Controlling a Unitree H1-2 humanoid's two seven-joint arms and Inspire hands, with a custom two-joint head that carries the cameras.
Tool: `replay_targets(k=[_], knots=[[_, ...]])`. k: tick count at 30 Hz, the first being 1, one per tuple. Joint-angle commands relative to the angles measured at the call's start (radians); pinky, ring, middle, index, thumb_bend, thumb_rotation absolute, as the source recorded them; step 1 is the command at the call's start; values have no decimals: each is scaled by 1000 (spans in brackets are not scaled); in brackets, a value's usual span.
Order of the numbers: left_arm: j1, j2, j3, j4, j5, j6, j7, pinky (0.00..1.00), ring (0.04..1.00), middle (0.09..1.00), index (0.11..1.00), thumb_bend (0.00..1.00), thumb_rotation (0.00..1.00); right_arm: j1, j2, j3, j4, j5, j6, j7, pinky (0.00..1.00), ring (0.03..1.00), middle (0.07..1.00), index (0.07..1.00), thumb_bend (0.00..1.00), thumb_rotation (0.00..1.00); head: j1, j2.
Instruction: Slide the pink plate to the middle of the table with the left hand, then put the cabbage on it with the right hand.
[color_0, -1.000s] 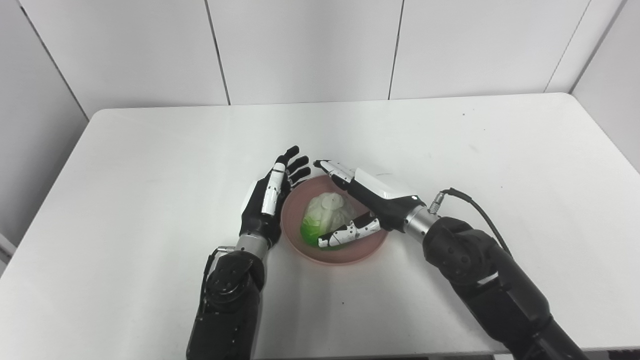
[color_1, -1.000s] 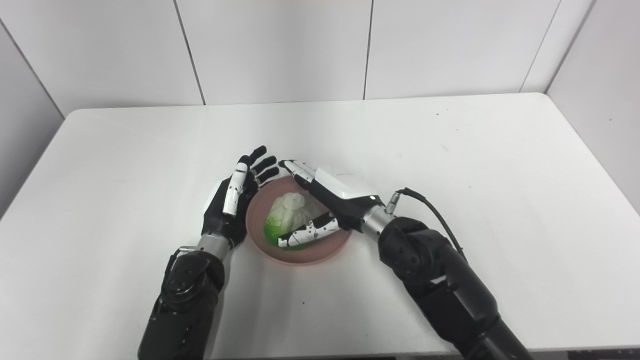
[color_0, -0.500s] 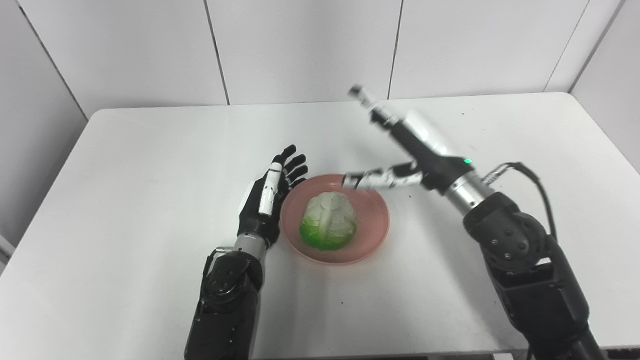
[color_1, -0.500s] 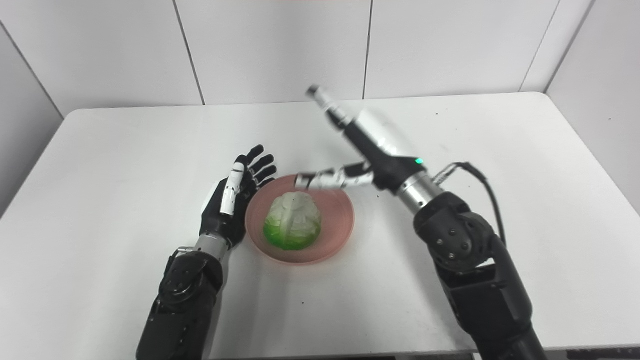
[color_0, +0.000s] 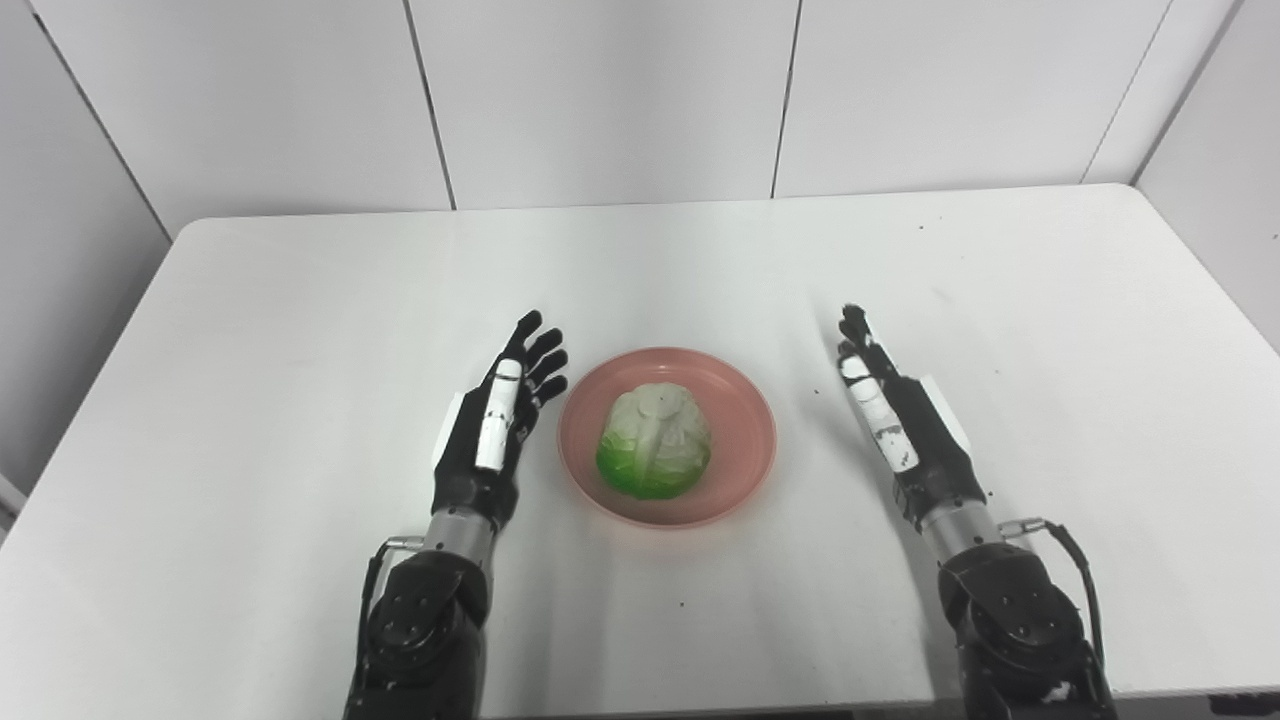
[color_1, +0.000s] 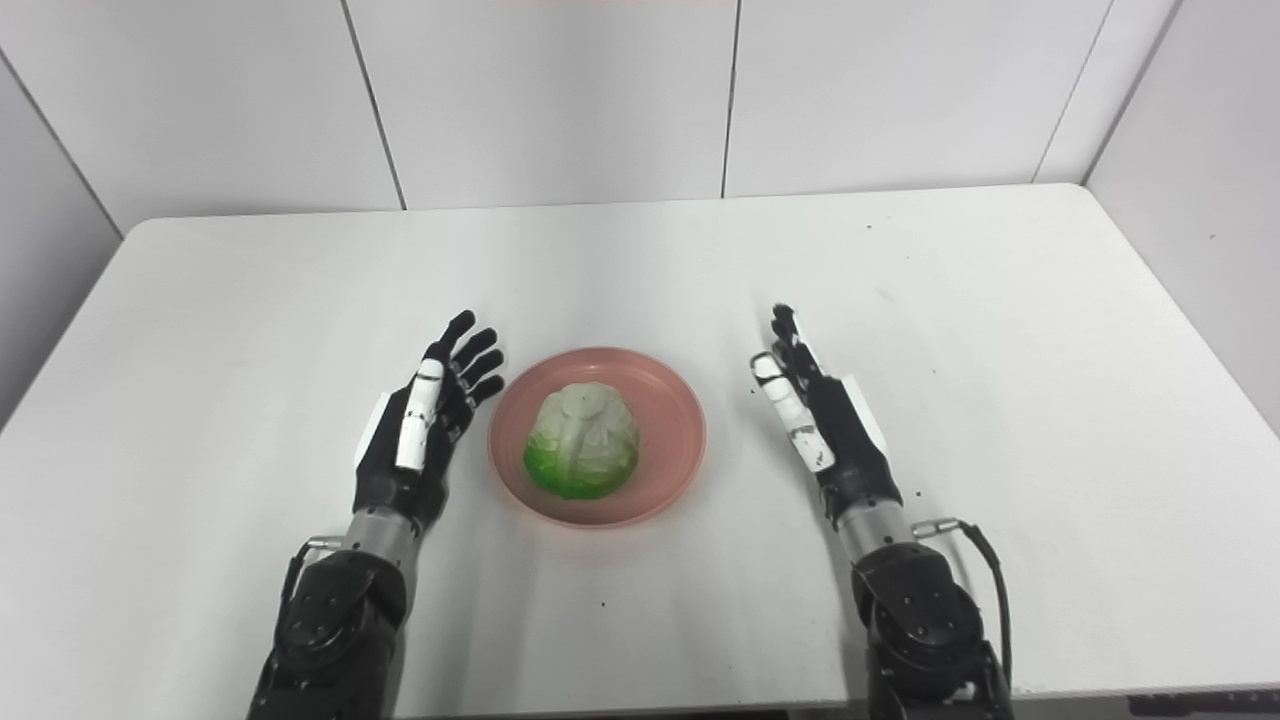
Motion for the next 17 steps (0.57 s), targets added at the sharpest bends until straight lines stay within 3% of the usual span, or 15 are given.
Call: replay_targets(k=[1,6,9,17], knots=[[36,1,-4,0,15,15,10,878,897,913,913,493,1000,0,19,1,4,36,-68,-12,1000,1000,1000,1000,906,1000,1,0],[50,7,-5,-1,21,3,9,875,896,915,913,498,1000,3,22,4,45,67,-111,-28,1000,1000,1000,1000,584,1000,7,-2],[49,8,-2,4,23,1,9,880,899,916,914,495,1000,3,21,8,56,79,-127,-33,1000,1000,1000,1000,462,1000,9,-2],[36,14,-5,36,41,-22,11,874,894,911,910,489,1000,4,2,26,67,77,-142,-25,1000,1000,1000,1000,395,1000,14,-6]])
